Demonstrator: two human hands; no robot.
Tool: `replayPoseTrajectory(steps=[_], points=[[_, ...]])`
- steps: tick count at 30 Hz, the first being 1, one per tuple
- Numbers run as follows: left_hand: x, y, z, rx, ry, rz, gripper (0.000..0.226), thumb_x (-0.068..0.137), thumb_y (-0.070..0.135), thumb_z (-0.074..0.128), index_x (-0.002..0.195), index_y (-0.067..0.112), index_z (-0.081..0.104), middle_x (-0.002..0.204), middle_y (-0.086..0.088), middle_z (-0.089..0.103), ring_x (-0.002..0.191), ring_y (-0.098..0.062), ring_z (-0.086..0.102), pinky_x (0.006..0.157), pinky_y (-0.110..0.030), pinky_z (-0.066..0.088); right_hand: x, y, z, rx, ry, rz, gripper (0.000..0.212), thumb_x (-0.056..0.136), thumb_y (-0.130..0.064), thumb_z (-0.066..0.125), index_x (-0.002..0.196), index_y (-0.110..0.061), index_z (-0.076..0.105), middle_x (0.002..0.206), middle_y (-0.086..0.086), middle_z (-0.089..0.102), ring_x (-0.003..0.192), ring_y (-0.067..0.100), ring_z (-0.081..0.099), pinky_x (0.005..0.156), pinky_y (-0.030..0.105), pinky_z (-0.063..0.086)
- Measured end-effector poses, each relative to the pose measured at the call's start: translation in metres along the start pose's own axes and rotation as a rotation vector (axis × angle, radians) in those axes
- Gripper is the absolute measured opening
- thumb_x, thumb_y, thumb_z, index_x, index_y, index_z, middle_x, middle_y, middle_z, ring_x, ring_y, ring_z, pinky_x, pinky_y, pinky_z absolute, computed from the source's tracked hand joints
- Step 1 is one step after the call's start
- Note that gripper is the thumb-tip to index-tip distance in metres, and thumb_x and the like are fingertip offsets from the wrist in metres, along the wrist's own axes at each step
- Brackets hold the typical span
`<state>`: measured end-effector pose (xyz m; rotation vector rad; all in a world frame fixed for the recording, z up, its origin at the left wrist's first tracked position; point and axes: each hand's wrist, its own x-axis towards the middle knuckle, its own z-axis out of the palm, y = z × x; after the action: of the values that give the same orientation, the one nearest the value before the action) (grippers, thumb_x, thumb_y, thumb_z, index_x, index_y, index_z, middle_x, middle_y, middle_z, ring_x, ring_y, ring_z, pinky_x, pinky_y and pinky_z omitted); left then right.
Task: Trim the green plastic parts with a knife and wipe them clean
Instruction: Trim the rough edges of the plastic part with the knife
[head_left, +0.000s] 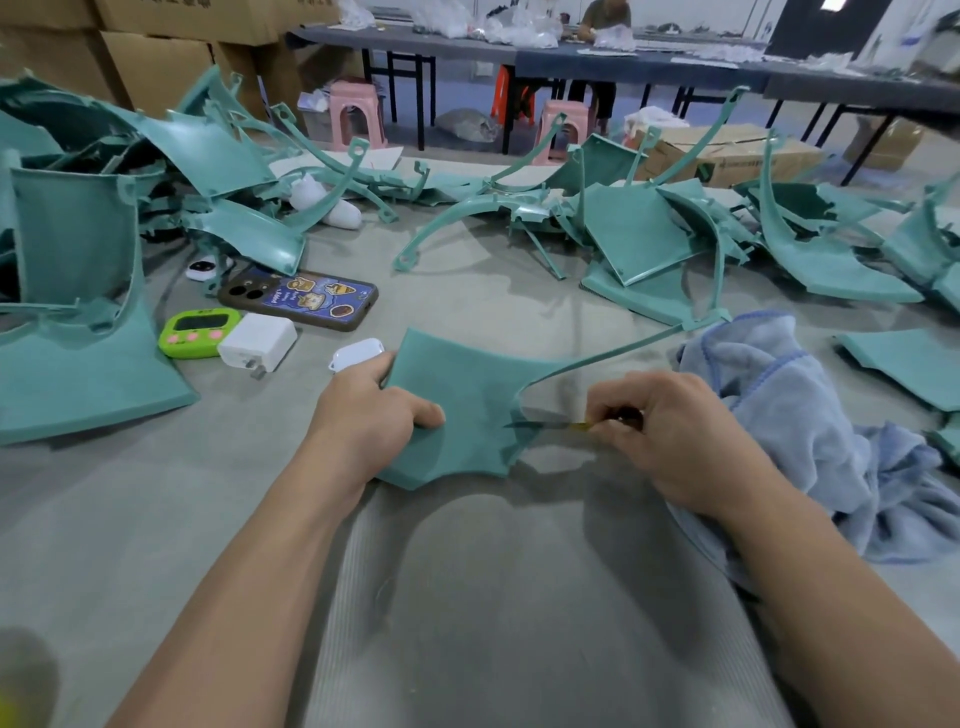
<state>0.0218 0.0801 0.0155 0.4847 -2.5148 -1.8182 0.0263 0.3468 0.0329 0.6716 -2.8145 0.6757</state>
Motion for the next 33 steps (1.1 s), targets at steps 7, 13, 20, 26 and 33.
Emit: replayPoseTrajectory(steps=[7,13,20,26,33], points=[[-0.001,0.000,-0.001,-0.022,-0.013,-0.016,0.032,0.068,0.004,0.077,0.088,0.029,0.075,0.083,0.011,0.076,0.083,-0.020,0.072,0.070,-0.030,0.055,0.007,-0.004,0.006,0.048,0.061,0.002,0.020,0.083,-0.005,0.072,0.071,-0.016,0.060,0.065,0.000,0.056,0.067,0.019,0.050,0.067,0.042,0.048],[-0.001,0.002,-0.001,-0.028,-0.050,-0.020,0.034,0.067,0.002,0.077,0.088,0.029,0.076,0.086,0.009,0.077,0.086,-0.023,0.073,0.075,-0.034,0.058,0.000,-0.003,0.006,0.102,0.105,0.028,0.021,0.084,-0.007,0.072,0.071,-0.016,0.058,0.063,0.000,0.053,0.065,0.017,0.048,0.063,0.034,0.043],[-0.003,0.002,-0.001,-0.021,-0.030,-0.043,0.036,0.059,0.012,0.079,0.088,0.033,0.077,0.084,0.011,0.077,0.084,-0.023,0.073,0.080,-0.040,0.060,-0.004,0.000,0.005,0.094,0.009,0.030,0.021,0.085,-0.008,0.073,0.071,-0.017,0.061,0.063,0.000,0.056,0.065,0.017,0.050,0.064,0.030,0.043],[-0.003,0.003,0.000,-0.143,0.013,-0.086,0.021,0.078,0.005,0.075,0.095,0.019,0.074,0.094,-0.003,0.078,0.082,-0.026,0.074,0.073,-0.041,0.062,-0.011,-0.008,0.006,0.406,0.039,0.137,0.023,0.086,-0.006,0.074,0.069,-0.015,0.062,0.056,0.000,0.052,0.052,0.005,0.038,0.052,0.020,0.033],[-0.010,0.013,-0.007,-0.523,-0.034,-0.283,0.014,0.086,0.002,0.066,0.094,0.012,0.070,0.063,0.000,0.073,0.040,-0.013,0.064,0.033,-0.016,0.040,-0.007,-0.017,0.017,0.454,0.156,0.263,0.022,0.085,-0.006,0.073,0.066,-0.012,0.062,0.055,0.006,0.058,0.047,0.006,0.039,0.048,0.020,0.032]])
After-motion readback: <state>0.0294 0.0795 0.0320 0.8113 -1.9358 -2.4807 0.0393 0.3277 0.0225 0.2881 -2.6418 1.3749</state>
